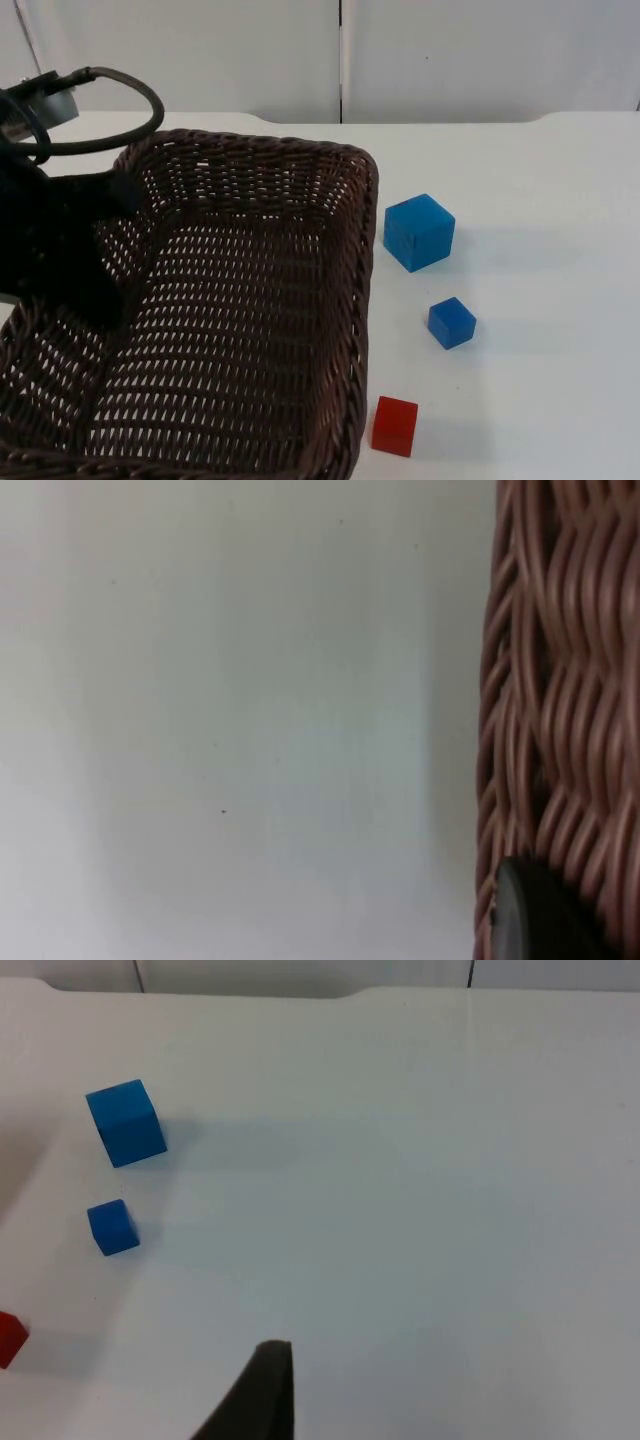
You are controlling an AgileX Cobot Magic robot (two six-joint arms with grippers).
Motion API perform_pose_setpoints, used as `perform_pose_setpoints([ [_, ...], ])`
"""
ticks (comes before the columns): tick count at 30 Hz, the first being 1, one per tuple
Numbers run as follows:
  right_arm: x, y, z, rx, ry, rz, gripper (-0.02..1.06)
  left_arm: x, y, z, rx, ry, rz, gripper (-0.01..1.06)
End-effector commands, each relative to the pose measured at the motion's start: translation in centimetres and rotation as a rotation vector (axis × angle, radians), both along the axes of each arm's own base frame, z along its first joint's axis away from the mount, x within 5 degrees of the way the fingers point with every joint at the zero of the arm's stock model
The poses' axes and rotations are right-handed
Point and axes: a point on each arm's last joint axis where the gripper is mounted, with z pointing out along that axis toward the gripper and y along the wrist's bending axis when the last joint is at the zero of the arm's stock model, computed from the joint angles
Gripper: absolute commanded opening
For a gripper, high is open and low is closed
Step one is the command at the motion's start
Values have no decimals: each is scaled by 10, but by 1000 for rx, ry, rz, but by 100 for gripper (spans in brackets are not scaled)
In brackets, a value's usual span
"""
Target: Pick up the basket with the left hand and place the largest block into the basket with the right hand.
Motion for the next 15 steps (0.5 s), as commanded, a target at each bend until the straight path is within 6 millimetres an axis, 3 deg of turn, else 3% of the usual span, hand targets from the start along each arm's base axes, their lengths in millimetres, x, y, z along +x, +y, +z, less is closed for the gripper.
perform_pose_setpoints([
  [1,0,0,1,1,-5,-4,105,-1,-2,5,-11,-19,-1,0],
  [15,0,0,1,0,-5,-5,105,-1,-2,5,-12,-17,-2,0],
])
